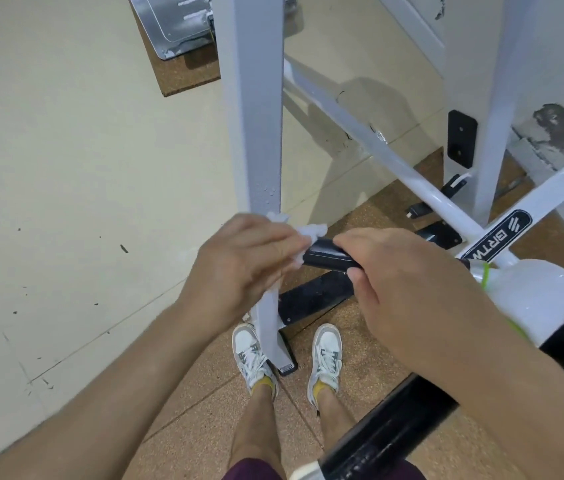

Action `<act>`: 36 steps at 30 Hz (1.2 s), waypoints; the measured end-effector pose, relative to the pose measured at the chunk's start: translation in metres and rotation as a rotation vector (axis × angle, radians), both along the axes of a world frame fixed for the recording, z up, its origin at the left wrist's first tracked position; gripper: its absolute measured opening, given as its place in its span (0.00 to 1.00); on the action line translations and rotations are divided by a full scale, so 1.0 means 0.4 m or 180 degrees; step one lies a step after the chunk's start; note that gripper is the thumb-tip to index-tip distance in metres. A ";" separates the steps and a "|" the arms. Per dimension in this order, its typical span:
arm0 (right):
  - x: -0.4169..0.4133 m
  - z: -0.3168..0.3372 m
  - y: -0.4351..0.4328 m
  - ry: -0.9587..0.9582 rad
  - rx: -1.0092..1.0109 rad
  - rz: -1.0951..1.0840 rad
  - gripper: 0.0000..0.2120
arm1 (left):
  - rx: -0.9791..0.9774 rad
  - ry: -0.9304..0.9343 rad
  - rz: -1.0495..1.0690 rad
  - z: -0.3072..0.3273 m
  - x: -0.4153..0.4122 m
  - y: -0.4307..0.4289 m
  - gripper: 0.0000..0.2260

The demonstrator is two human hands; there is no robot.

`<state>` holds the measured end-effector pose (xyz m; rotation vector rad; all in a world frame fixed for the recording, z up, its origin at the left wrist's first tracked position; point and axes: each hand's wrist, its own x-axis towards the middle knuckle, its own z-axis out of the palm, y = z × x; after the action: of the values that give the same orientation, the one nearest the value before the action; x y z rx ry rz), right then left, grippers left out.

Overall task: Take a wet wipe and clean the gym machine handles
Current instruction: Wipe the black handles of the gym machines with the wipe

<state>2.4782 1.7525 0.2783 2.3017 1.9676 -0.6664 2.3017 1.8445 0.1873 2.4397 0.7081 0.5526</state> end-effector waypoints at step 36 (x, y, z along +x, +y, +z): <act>0.076 0.043 -0.043 -0.0421 -0.0177 -0.0478 0.10 | -0.0866 0.0732 0.1181 0.107 0.077 -0.046 0.12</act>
<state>2.5088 1.7353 0.2955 2.4097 1.7126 -0.5543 2.3323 1.8263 0.2300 2.1458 1.2600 0.2875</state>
